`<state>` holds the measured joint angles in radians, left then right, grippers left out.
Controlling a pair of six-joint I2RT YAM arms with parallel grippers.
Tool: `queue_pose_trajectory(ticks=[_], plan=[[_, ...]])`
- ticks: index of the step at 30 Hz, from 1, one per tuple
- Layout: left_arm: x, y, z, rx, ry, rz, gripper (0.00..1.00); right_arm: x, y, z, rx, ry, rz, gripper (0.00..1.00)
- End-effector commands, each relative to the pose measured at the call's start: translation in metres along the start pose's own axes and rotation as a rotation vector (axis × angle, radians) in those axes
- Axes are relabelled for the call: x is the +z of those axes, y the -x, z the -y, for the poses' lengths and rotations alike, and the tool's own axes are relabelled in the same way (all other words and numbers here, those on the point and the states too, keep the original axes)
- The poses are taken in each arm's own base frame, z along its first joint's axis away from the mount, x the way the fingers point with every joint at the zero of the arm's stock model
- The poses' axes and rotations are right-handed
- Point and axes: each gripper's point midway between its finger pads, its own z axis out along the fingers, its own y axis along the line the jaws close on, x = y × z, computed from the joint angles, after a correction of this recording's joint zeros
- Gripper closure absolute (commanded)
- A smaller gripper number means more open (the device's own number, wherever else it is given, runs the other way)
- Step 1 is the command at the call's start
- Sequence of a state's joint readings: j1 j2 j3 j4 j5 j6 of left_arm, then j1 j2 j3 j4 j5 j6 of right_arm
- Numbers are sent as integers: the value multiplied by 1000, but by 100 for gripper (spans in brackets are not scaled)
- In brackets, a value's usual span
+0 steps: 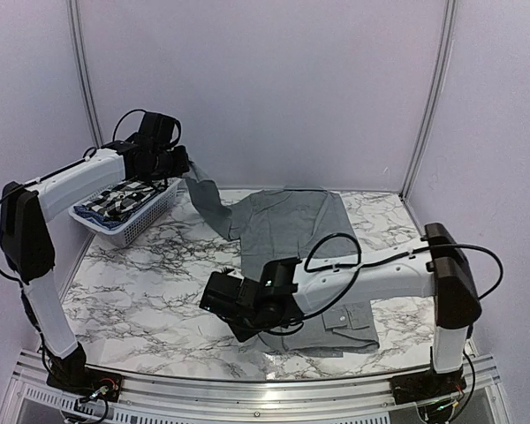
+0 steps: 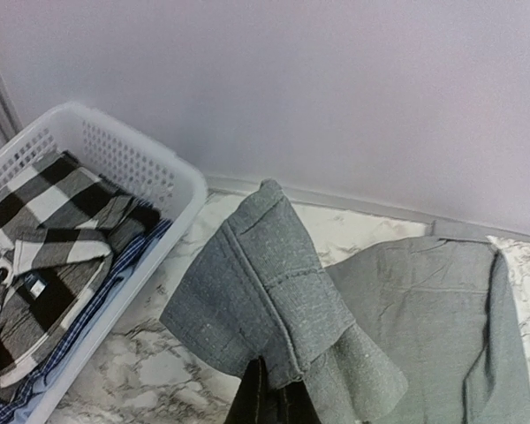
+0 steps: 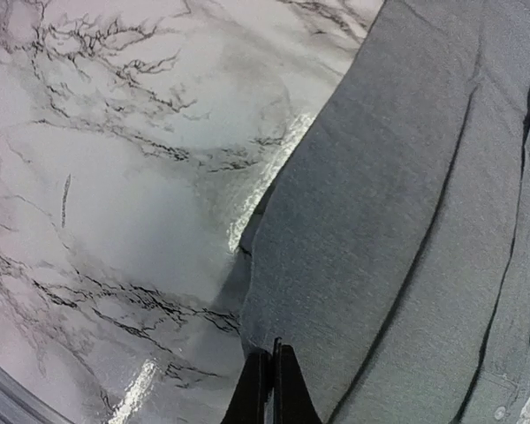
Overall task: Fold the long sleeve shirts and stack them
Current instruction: Pick up the corner of the 1/3-folded shirt, then fold the 1/3-folded shirt at the center of the board.
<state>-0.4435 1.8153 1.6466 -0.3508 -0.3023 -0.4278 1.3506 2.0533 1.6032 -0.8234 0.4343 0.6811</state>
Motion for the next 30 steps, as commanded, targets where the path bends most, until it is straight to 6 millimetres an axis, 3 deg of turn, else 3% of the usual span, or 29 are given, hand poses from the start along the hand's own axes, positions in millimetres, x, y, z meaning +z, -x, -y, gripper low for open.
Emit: queue_pose_trajectory(ticks=[1,6,15,19,26,30], plan=[[-7,20,52,20,-129,34,100,-34,20,33,175,-14,111,100],[-9,29,111,4,-251,54,100,-43,0,65,283,-46,125,100],[-20,11,225,-30,-459,108,100,-47,-57,115,439,-115,89,100],[-33,17,256,-66,-532,159,100,-47,-73,123,469,-116,71,100],[-63,36,292,-101,-644,268,100,-44,-83,126,481,-119,53,100],[-71,32,312,-86,-710,271,100,-39,-88,125,482,-111,41,100]])
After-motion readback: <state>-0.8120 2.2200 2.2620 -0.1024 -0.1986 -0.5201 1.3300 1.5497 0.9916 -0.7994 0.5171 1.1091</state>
